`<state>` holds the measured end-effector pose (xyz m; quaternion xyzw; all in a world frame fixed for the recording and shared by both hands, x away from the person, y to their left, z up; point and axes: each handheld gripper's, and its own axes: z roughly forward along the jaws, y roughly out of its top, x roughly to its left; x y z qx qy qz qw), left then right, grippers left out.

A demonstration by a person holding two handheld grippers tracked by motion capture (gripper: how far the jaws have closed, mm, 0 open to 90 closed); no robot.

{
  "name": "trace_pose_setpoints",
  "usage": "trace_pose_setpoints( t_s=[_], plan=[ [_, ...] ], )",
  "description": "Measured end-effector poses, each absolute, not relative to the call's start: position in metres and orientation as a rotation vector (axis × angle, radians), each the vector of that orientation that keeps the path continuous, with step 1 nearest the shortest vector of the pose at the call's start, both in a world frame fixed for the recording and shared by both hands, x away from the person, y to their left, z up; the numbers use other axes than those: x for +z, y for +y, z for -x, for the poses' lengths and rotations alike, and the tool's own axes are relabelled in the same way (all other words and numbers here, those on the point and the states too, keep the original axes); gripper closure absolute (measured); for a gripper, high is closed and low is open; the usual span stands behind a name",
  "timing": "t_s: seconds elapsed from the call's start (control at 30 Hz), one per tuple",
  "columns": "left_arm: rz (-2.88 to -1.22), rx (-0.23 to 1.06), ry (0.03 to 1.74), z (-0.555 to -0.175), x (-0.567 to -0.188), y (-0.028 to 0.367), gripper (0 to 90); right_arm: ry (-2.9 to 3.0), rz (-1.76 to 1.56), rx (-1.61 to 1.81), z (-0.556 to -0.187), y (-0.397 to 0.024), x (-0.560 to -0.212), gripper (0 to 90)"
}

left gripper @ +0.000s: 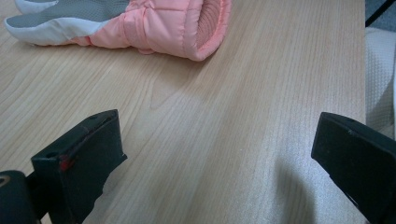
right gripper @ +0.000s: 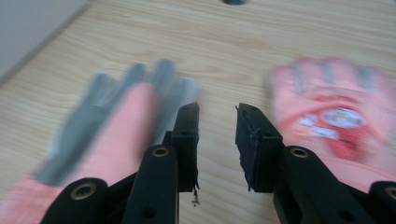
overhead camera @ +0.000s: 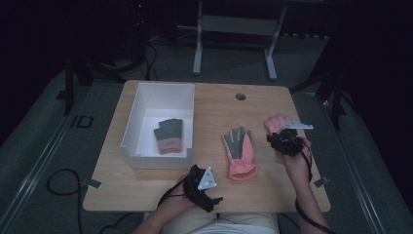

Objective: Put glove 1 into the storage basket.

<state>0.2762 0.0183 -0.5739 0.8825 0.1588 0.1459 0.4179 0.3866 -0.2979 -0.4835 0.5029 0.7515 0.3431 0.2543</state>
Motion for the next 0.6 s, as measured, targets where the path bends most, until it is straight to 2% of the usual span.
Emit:
trace_pose_setpoints(
  t_s=[0.03,0.23,0.6],
  plan=[
    [-2.220,0.369,0.396,-0.277,-0.574,0.019,1.9,2.022,-1.377,0.930,-0.389,-0.316,-0.484,69.3],
    [-2.222,0.367,0.396,-0.277,-0.575,0.018,1.9,1.984,-1.384,0.902,-0.402,-0.351,-0.482,68.8],
    [-2.220,0.368,0.396,-0.277,-0.575,0.018,1.9,1.979,-1.399,0.853,-0.436,-0.371,-0.488,65.2]
  ],
)
